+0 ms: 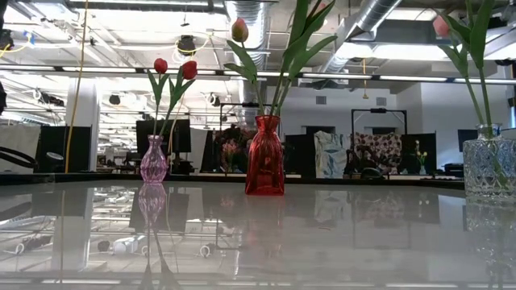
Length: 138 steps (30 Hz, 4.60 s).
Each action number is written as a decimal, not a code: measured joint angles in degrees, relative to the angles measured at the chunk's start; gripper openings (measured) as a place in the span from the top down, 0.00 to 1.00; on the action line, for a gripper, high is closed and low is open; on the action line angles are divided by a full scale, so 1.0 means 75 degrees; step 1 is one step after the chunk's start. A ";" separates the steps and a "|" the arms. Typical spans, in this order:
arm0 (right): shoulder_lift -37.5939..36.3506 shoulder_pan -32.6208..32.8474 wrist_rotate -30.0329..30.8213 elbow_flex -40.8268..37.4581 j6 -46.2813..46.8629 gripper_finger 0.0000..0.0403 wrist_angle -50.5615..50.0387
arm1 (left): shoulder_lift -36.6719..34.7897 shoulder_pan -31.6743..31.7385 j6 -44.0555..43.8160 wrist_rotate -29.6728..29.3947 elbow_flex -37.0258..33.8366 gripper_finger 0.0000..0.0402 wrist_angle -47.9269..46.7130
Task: Sort flowers into vase by color
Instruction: Put the pink tulip into the transparent vase
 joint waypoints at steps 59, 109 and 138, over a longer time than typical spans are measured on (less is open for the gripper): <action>-0.7907 -0.0520 0.0035 -0.8909 -0.2185 0.96 1.0475 | -0.0567 0.0952 -1.0805 0.5647 -0.1077 0.46 0.3743; -0.3551 0.0133 -0.0344 -0.7070 -0.2752 0.95 1.2421 | 0.3496 0.0625 -1.0348 0.7463 0.4570 0.46 0.0587; -0.3450 0.0121 -0.0261 -0.7070 -0.2871 0.94 1.2373 | 0.3439 0.0799 -1.0189 0.7472 0.4567 0.98 0.0340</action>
